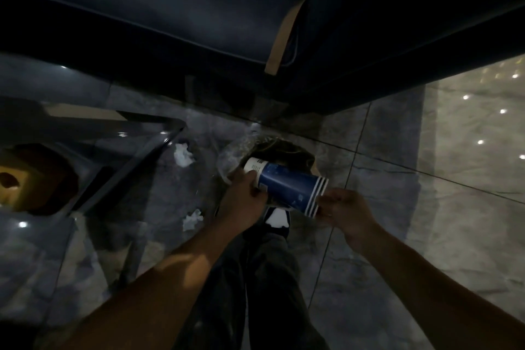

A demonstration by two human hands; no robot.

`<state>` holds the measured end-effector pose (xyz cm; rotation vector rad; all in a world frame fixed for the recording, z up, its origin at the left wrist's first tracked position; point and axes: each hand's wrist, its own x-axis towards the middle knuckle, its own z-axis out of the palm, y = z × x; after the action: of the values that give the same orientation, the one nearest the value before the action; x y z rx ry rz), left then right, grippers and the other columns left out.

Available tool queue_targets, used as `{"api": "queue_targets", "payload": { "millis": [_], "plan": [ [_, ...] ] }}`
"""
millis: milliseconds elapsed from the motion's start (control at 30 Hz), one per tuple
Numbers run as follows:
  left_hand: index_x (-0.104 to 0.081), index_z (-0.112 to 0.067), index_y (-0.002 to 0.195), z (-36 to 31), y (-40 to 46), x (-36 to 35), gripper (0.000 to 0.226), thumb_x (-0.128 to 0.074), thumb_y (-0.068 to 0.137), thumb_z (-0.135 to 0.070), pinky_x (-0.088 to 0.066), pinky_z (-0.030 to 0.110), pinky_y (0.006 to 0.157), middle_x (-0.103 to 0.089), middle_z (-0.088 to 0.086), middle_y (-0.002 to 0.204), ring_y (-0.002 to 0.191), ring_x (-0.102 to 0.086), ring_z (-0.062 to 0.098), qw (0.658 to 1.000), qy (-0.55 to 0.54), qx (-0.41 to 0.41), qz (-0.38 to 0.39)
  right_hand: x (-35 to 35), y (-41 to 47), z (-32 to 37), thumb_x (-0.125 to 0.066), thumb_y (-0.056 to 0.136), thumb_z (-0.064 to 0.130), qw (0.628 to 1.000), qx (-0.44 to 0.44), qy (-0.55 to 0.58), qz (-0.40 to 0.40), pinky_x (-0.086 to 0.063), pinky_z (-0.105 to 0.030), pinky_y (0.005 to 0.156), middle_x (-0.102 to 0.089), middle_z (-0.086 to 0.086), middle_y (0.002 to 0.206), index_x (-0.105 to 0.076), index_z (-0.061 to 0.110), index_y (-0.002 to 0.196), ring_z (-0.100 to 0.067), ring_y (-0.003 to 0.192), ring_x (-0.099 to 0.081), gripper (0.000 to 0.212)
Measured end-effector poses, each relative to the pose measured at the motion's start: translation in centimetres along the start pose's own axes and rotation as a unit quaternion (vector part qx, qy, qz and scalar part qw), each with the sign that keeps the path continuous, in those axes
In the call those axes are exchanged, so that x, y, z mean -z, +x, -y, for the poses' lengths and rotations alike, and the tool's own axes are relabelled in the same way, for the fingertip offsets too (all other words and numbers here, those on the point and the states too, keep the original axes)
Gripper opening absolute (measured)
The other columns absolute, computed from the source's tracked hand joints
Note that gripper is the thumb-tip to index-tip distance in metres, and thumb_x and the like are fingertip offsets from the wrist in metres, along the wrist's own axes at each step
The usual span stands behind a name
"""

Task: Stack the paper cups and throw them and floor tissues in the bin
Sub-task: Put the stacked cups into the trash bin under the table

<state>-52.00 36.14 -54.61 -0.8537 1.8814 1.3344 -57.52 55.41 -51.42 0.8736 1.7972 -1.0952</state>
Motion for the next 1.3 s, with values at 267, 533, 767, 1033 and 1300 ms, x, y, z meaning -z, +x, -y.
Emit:
{"api": "queue_targets", "payload": {
  "millis": [267,533,767,1033,1300],
  "plan": [
    [-0.055,-0.013,0.130,1.6,3.4,-2.1,0.040,-0.053,0.090,-0.005,-0.048,0.033,0.097,-0.058,0.004,0.128,0.115,-0.058,0.020,0.996,0.004,-0.067,0.055,-3.9,4.8,0.4,-0.068,0.084,0.006,0.999,-0.012,-0.043,-0.018,-0.056,-0.052,0.088,-0.070,-0.021,0.099,-0.068,0.010,0.075,-0.038,0.094,-0.068,0.010],
    [-0.061,-0.002,0.119,3.7,8.4,-4.7,0.027,-0.052,0.094,-0.004,-0.048,0.028,0.088,-0.062,0.017,0.120,0.105,-0.061,0.028,0.994,0.047,-0.061,0.074,-8.2,11.3,-1.5,-0.067,0.070,0.019,0.990,0.037,-0.136,0.001,-0.056,-0.056,0.084,-0.072,-0.025,0.092,-0.069,0.018,0.066,-0.042,0.091,-0.068,0.004],
    [-0.047,-0.009,0.140,5.3,11.1,-5.8,0.042,-0.044,0.098,-0.009,-0.034,0.021,0.100,-0.052,0.013,0.141,0.128,-0.049,0.027,0.987,0.106,-0.046,0.108,-9.5,15.2,-2.4,-0.055,0.089,0.012,0.989,-0.007,-0.150,-0.004,-0.052,-0.045,0.094,-0.065,-0.026,0.118,-0.065,-0.005,0.111,-0.040,0.111,-0.061,0.029],
    [-0.056,-0.007,0.126,5.4,11.9,-5.2,0.035,-0.051,0.092,-0.006,-0.037,0.021,0.087,-0.060,0.016,0.128,0.116,-0.057,0.031,0.987,0.112,-0.057,0.097,-9.0,16.8,-2.8,-0.054,0.092,0.015,0.984,-0.040,-0.162,-0.058,-0.050,-0.038,0.094,-0.057,-0.021,0.130,-0.049,0.002,0.135,-0.039,0.114,-0.057,0.045],
    [-0.061,-0.006,0.126,4.6,8.1,-2.2,0.035,-0.054,0.091,-0.003,-0.047,0.031,0.098,-0.064,0.015,0.127,0.114,-0.060,0.027,0.994,0.066,-0.086,0.017,-8.0,13.9,-1.3,-0.052,0.085,0.028,0.959,0.001,-0.274,-0.073,-0.050,-0.034,0.091,-0.066,-0.011,0.115,-0.064,0.015,0.117,-0.033,0.105,-0.060,0.037]
  ]
}}
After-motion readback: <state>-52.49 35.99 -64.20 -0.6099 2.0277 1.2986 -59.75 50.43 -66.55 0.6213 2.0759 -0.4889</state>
